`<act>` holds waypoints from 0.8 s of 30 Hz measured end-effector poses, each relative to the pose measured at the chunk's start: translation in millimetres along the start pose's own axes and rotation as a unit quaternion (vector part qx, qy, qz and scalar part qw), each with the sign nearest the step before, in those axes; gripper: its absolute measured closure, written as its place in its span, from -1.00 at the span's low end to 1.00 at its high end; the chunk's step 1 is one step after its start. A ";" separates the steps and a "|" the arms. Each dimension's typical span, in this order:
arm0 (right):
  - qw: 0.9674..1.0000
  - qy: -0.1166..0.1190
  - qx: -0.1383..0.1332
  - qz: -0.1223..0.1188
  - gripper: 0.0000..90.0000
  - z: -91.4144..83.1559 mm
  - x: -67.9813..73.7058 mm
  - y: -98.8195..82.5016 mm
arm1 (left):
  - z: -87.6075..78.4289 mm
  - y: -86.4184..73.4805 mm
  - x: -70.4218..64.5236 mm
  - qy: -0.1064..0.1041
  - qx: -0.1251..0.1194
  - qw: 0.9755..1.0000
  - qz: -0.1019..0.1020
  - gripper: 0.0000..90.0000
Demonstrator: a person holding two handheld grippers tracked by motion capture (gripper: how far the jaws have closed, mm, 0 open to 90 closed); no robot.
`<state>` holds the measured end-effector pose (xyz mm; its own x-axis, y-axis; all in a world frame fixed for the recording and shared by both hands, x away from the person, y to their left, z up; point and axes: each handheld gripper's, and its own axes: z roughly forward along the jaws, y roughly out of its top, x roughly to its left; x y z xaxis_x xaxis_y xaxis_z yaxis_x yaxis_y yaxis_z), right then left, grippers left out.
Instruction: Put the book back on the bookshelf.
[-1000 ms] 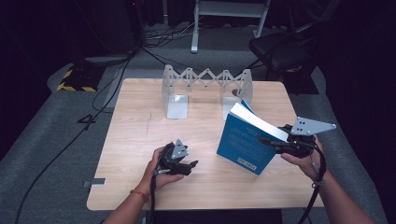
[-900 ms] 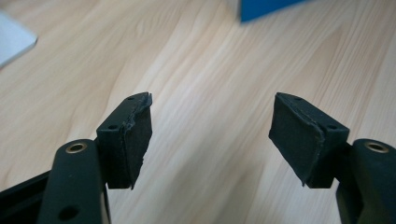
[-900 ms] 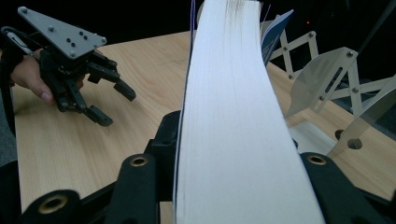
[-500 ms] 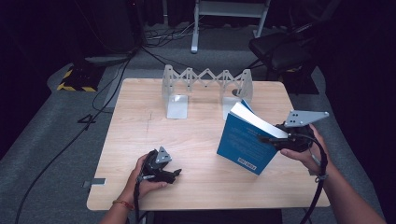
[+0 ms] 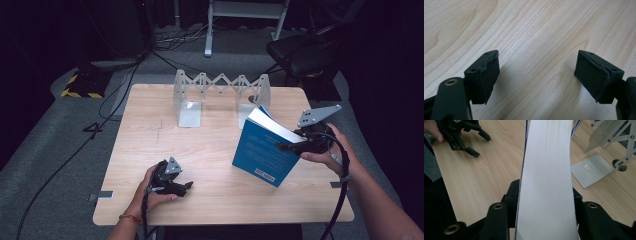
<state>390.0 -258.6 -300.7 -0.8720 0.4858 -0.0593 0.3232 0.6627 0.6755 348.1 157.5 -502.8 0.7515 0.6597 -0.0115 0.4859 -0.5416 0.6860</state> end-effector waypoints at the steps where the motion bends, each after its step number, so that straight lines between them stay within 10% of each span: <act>1: 1.000 0.001 0.002 0.000 0.30 0.1 -0.4 0.6 | 0.3 0.0 -0.1 -0.001 -0.001 1.000 0.000 -0.56; 24: 1.000 0.010 -0.003 0.016 0.36 5.0 -9.0 8.4 | 3.2 1.8 -0.9 -0.007 -0.005 1.000 0.006 -0.59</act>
<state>402.4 -254.6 -298.1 -0.8686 0.4949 -0.0233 0.3484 0.6434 0.6816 349.7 154.3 -503.9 0.7632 0.6460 -0.0131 0.4723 -0.5439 0.6936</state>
